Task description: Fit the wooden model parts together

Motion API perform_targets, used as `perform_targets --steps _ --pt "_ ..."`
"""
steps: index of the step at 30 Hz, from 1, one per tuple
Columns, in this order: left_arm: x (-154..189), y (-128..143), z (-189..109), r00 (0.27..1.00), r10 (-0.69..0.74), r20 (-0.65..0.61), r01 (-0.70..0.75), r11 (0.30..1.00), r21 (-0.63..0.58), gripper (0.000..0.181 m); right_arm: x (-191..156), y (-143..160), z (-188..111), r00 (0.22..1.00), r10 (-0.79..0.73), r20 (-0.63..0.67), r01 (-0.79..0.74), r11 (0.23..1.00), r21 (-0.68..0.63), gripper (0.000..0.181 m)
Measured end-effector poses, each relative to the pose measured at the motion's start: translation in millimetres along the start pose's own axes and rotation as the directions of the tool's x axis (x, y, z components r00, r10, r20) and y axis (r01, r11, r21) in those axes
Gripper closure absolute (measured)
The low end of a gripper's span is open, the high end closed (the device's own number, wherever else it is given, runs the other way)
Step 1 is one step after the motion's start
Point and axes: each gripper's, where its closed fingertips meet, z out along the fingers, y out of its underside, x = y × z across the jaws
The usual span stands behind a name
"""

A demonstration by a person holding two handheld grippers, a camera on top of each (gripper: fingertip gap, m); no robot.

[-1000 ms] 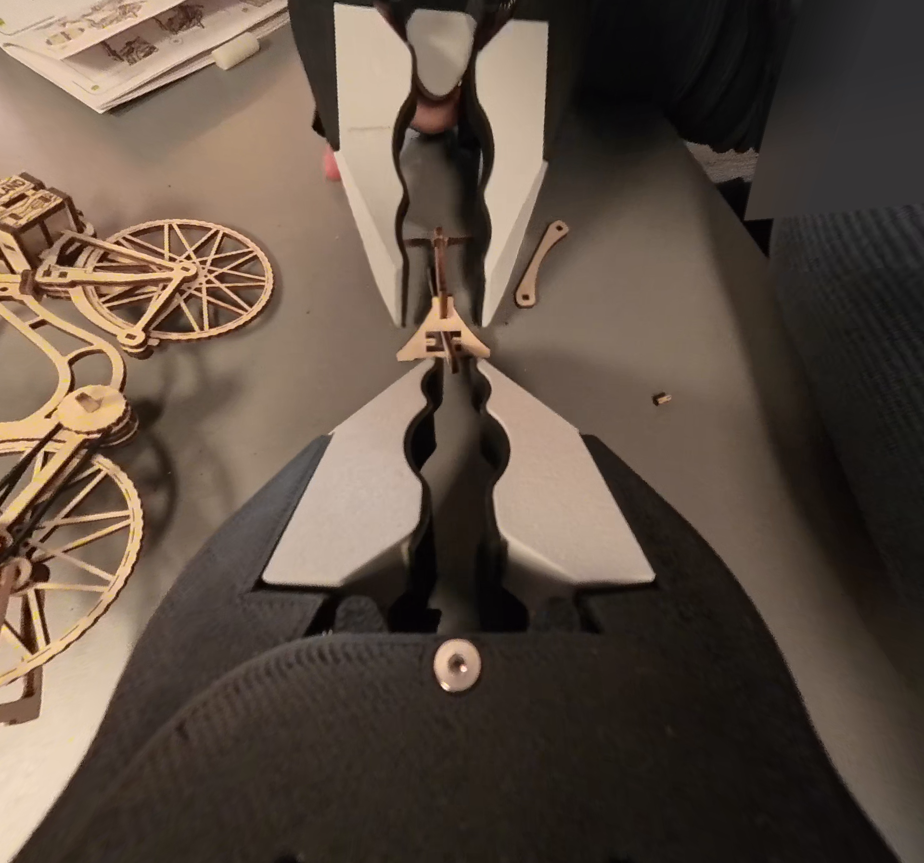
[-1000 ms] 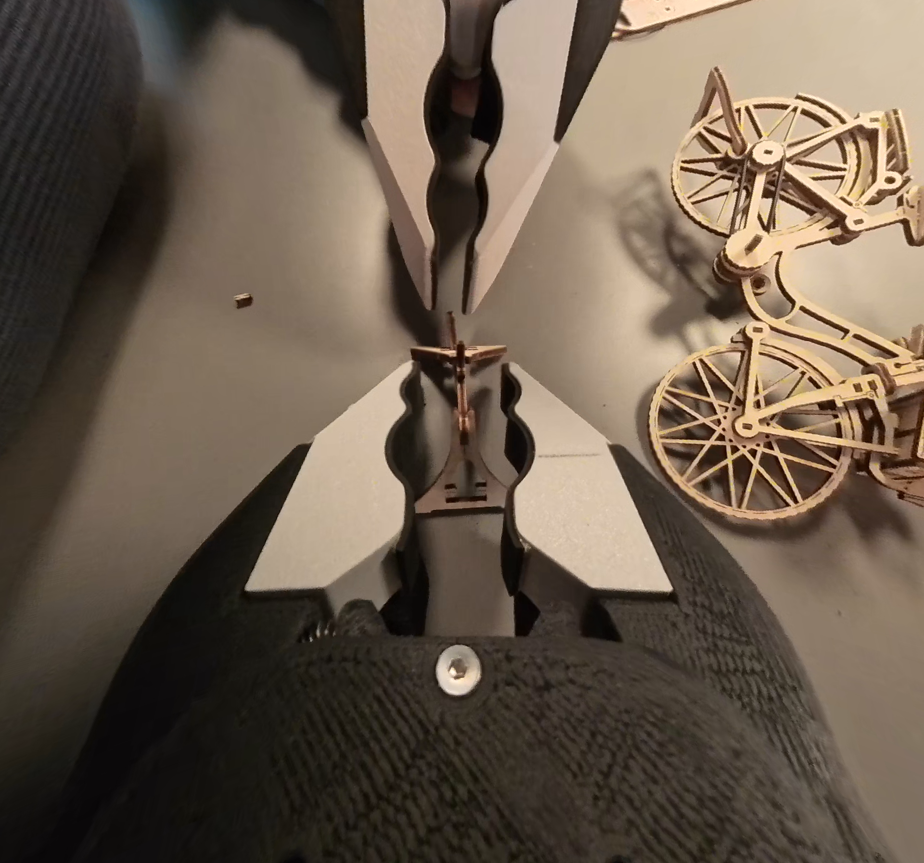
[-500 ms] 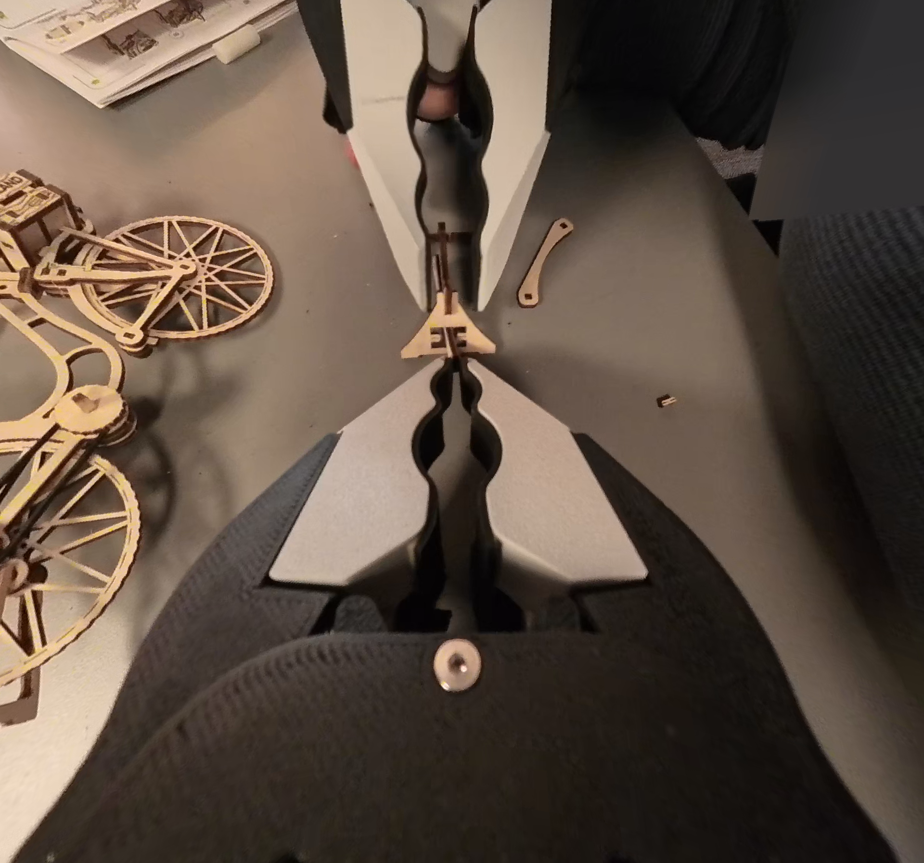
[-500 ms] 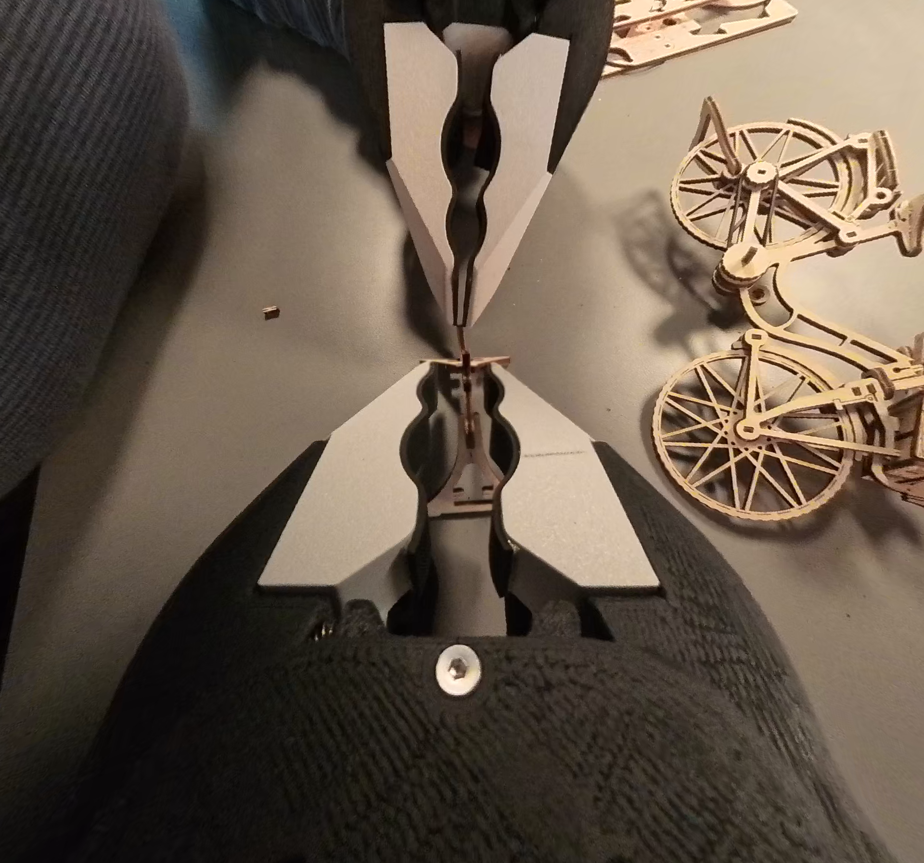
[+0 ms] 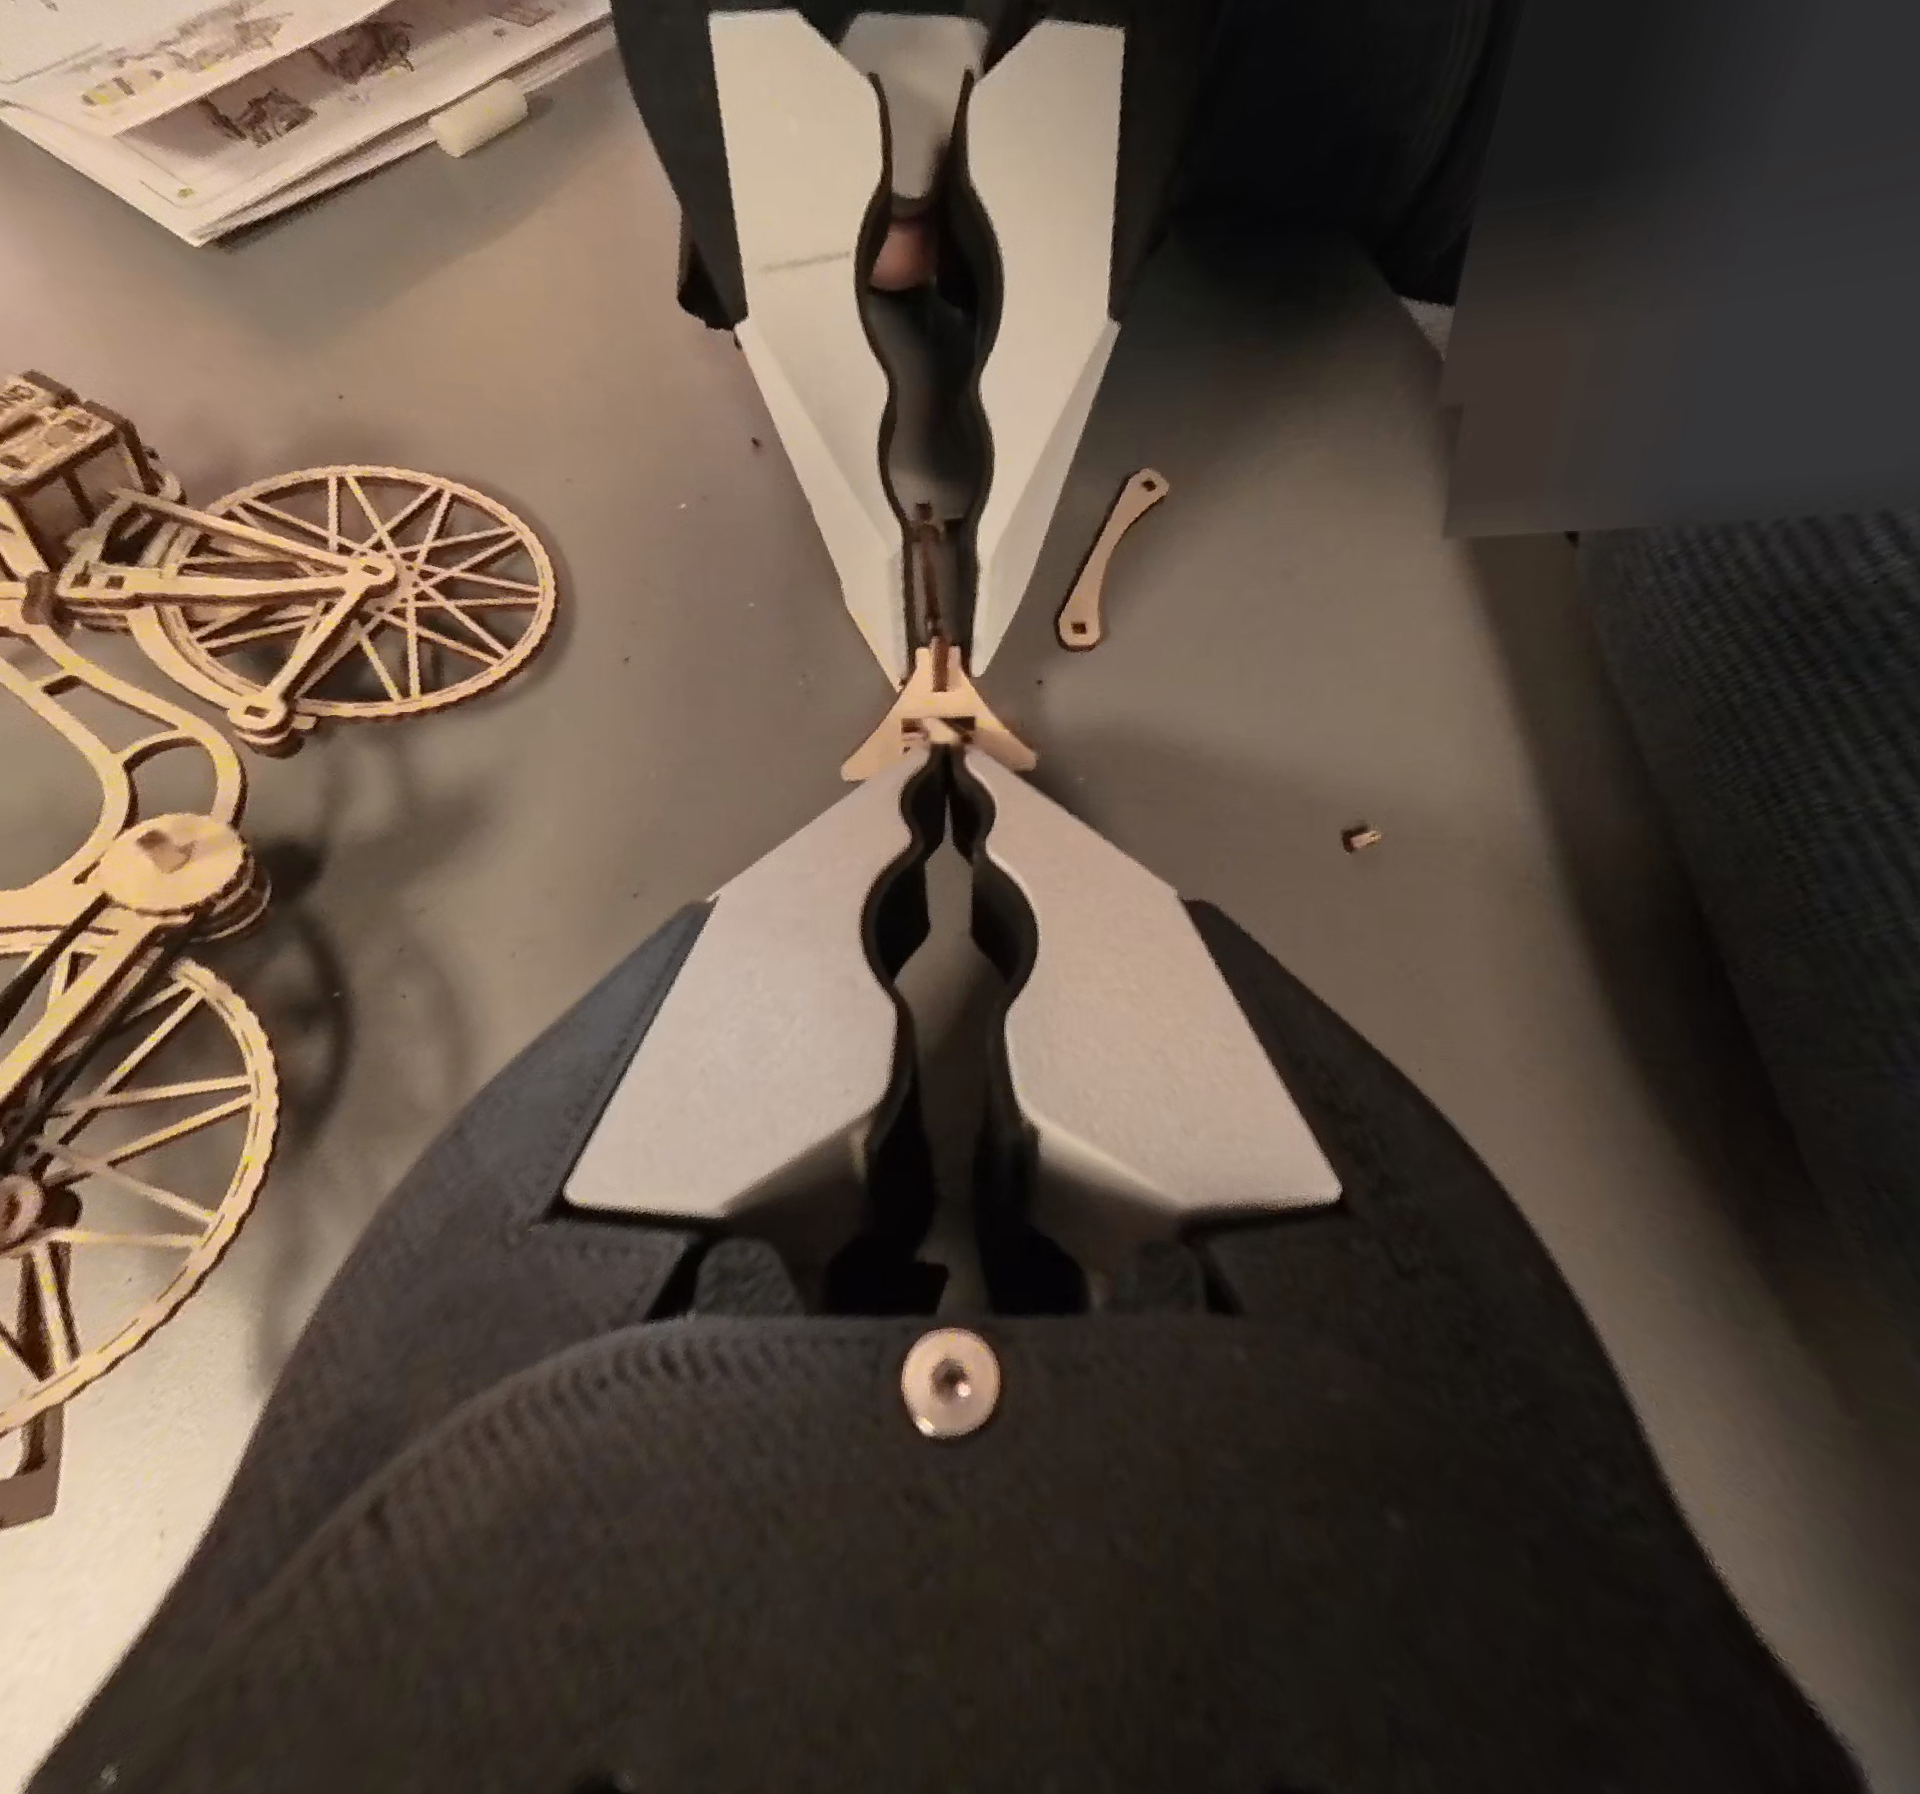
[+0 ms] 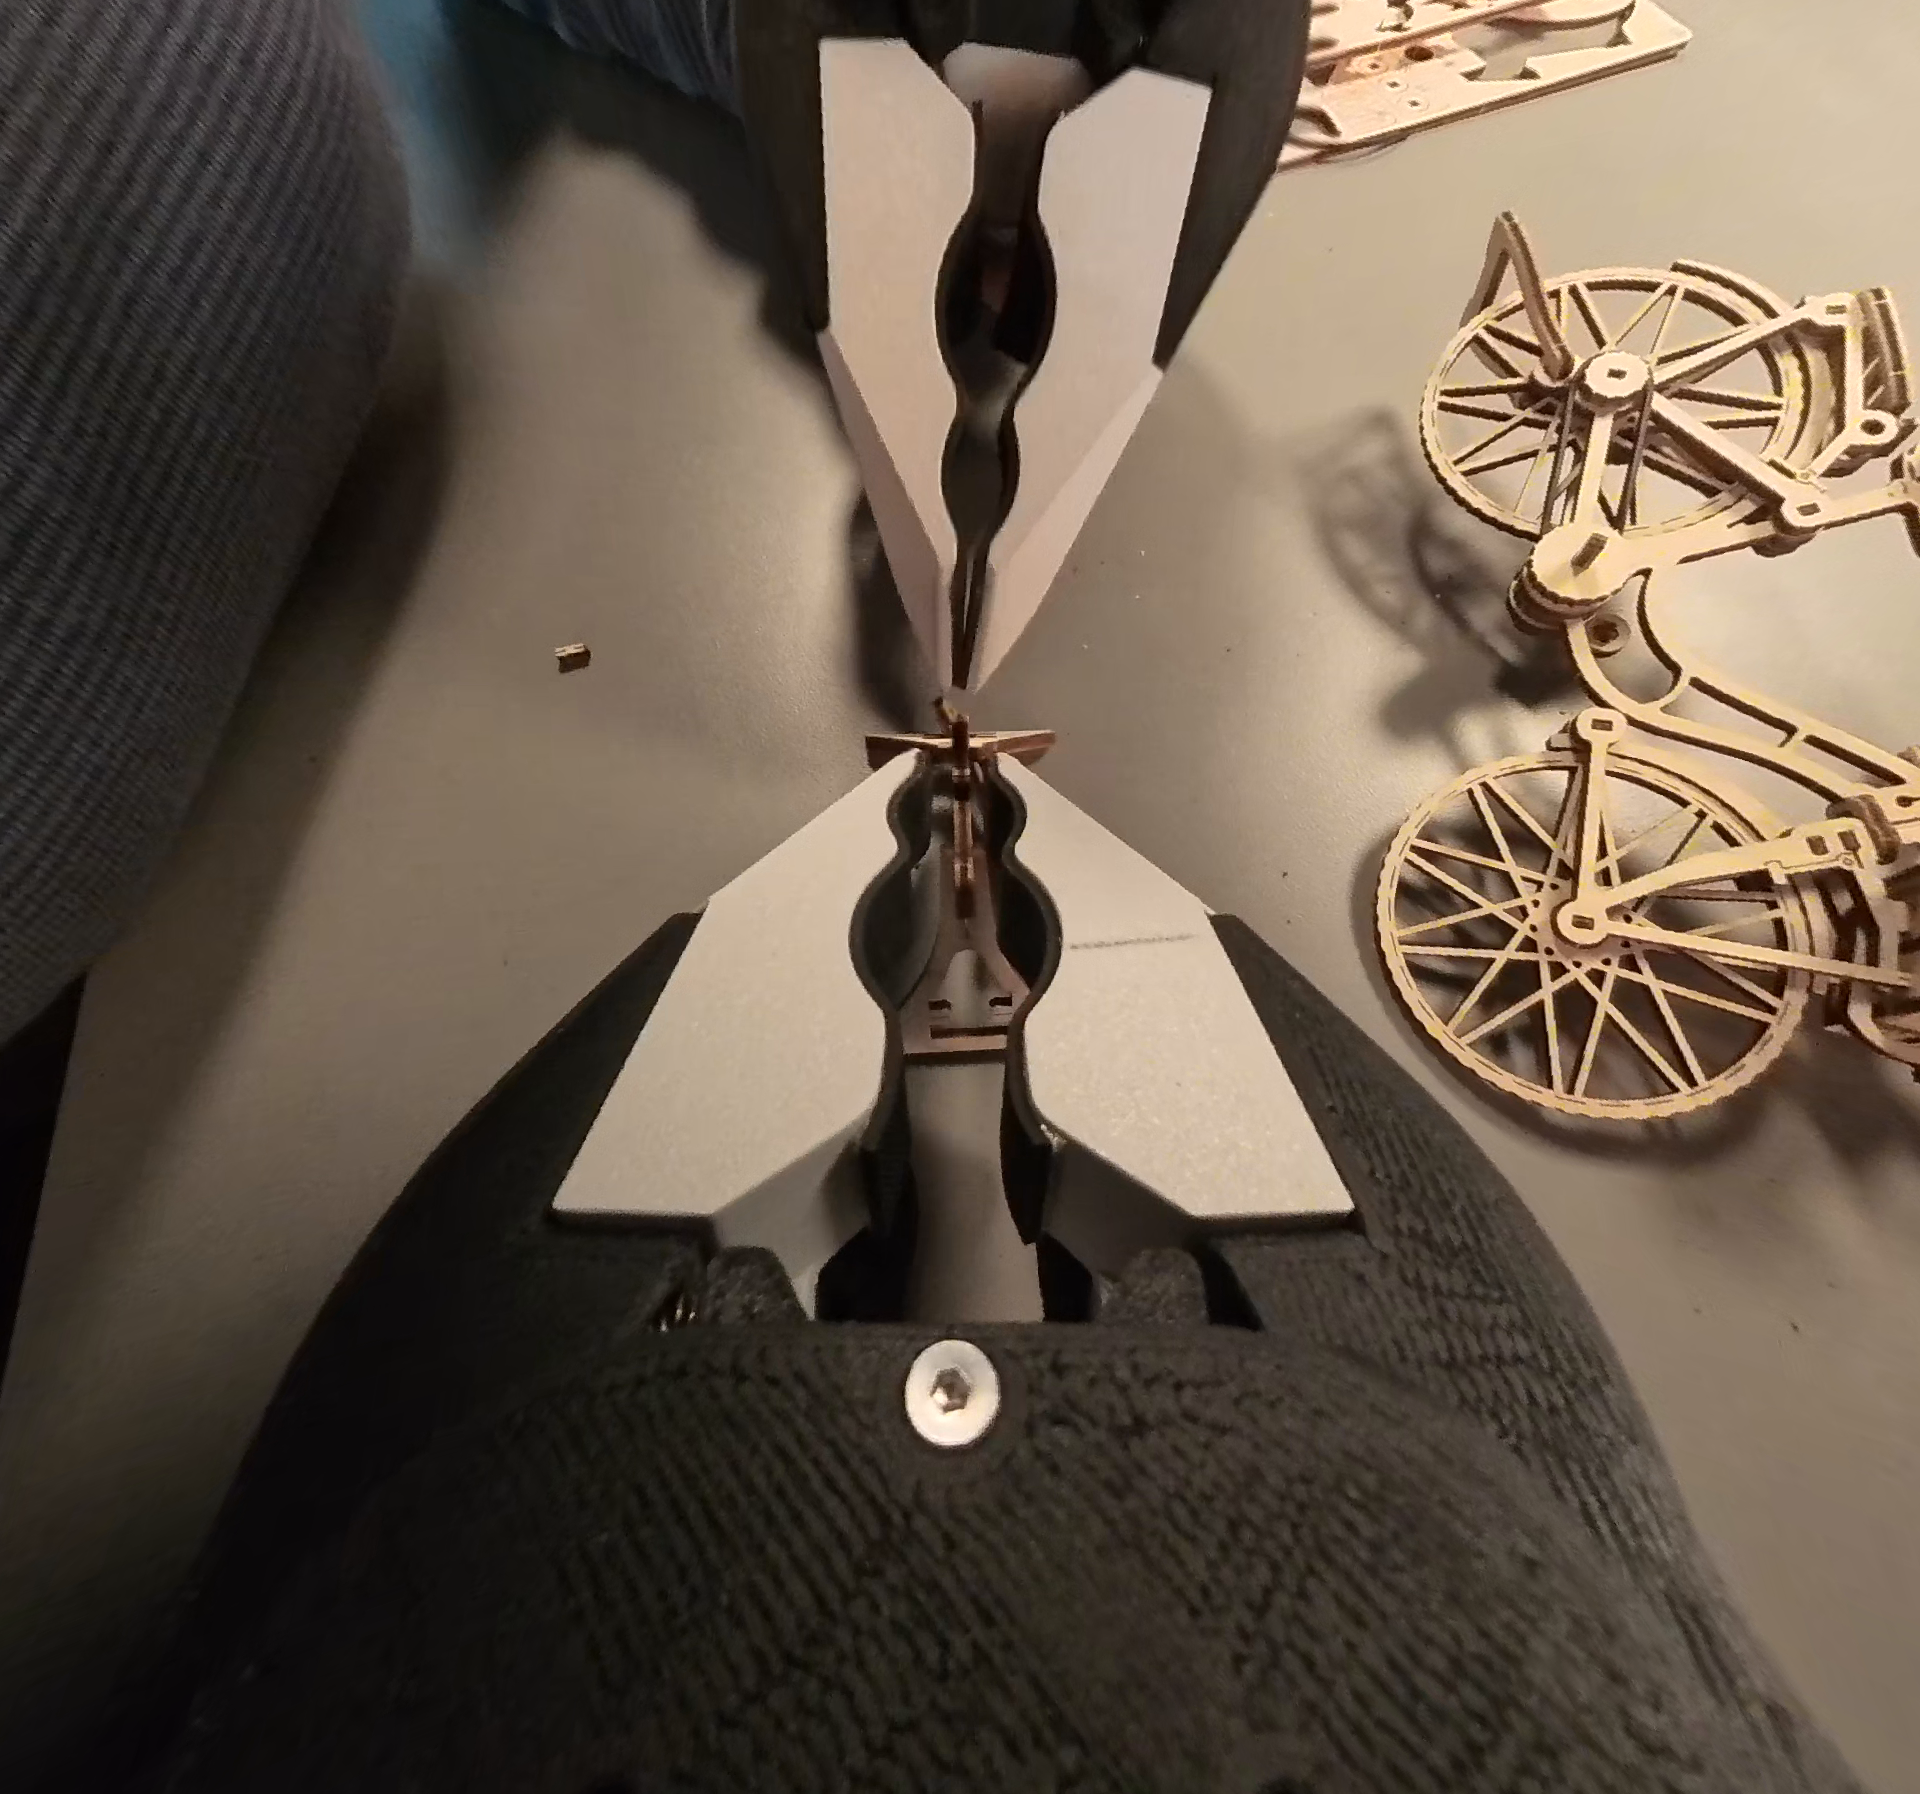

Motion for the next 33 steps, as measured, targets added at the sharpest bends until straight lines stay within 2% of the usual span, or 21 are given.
perform_targets --steps 7,13,17,20,23,25,28,33 --pt "1.9 1.3 0.4 1.0 0.003 -0.003 -0.003 1.0 -0.008 0.17 0.4 0.0 0.2 1.0 0.003 -0.004 -0.003 1.0 -0.002 0.174" --pt "0.3 4.2 2.6 0.999 0.021 0.025 -0.021 0.999 -0.031 0.178 1.0 3.5 2.7 1.0 0.001 -0.01 -0.001 1.0 -0.031 0.178" --pt "-0.5 4.3 2.6 1.0 0.015 0.027 -0.014 0.999 -0.032 0.177 1.4 4.5 3.4 1.0 0.0 -0.014 -0.001 0.999 -0.039 0.178" --pt "-0.2 5.4 3.5 0.999 0.021 0.029 -0.019 0.999 -0.042 0.175 4.2 4.9 2.5 1.0 0.004 -0.03 -0.005 0.999 -0.038 0.171" --pt "0.4 2.1 1.0 1.0 0.011 0.018 -0.01 1.0 -0.014 0.166 6.5 9.1 2.0 0.999 -0.002 -0.044 -0.001 0.998 -0.061 0.166" --pt "-0.1 0.7 -0.1 1.0 -0.008 0.007 0.008 1.0 -0.002 0.151 6.3 9.7 2.9 0.999 -0.007 -0.043 0.004 0.998 -0.069 0.166" --pt "1.6 5.6 4.4 0.999 -0.027 -0.023 0.025 0.999 -0.047 0.135 5.8 9.2 4.3 0.999 -0.011 -0.037 0.008 0.997 -0.072 0.167" --pt "1.9 6.7 11.5 0.999 -0.008 -0.044 0.004 0.997 -0.083 0.133 4.9 9.9 5.9 0.999 -0.018 -0.027 0.016 0.997 -0.082 0.17"
